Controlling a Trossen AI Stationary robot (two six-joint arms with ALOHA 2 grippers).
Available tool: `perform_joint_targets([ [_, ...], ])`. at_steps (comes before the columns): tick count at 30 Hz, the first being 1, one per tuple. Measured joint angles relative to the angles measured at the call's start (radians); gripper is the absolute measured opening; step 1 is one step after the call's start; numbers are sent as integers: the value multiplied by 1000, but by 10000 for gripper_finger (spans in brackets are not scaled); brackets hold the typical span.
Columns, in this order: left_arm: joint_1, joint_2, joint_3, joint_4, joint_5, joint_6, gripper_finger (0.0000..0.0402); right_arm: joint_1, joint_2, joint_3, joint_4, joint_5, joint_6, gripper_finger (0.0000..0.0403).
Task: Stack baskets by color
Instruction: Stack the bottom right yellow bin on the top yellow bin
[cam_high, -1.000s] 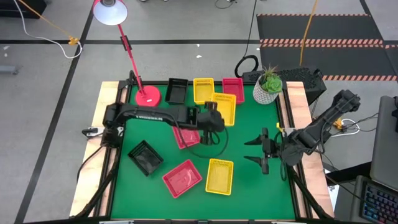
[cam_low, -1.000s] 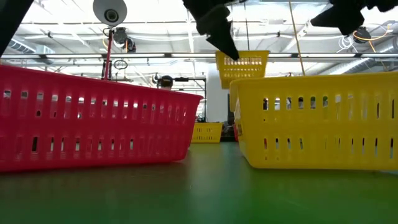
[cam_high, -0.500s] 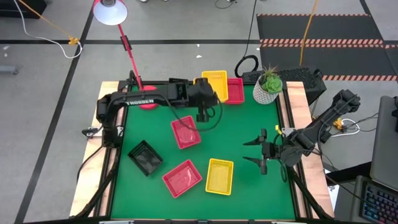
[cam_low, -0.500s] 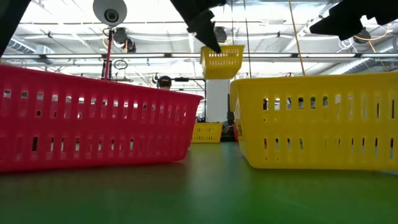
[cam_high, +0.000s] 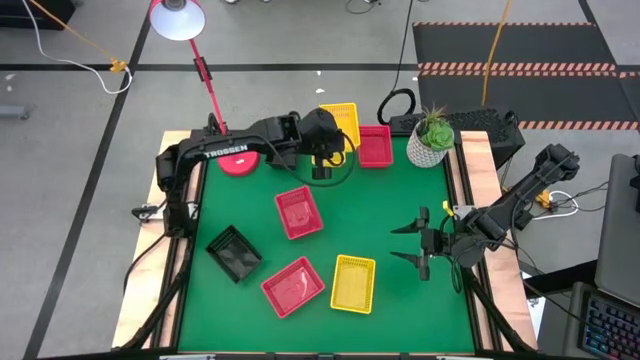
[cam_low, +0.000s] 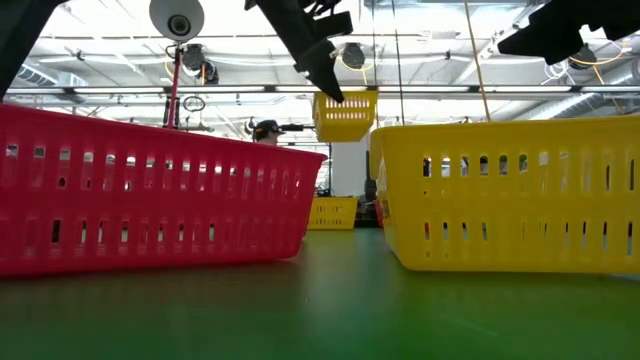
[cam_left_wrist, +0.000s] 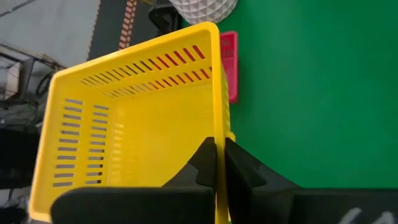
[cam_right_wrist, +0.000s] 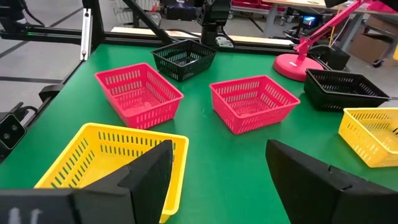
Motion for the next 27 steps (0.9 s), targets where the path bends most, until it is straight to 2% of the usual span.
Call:
perform_joint_targets([
  [6, 8, 1, -45, 45, 13, 6, 18, 0, 0, 0, 0, 26, 4, 254],
  [13, 40, 1, -137, 131, 13, 11, 10, 0, 0, 0, 0, 59, 8, 249],
  [16, 56, 1, -167, 168, 12, 11, 20, 0, 0, 0, 1, 102, 19, 230],
  [22, 83, 1, -226, 236, 51, 19, 7, 0, 0, 0, 1, 104, 21, 176],
  [27, 93, 1, -282, 309, 57, 43, 23, 0, 0, 0, 1, 104, 21, 142],
])
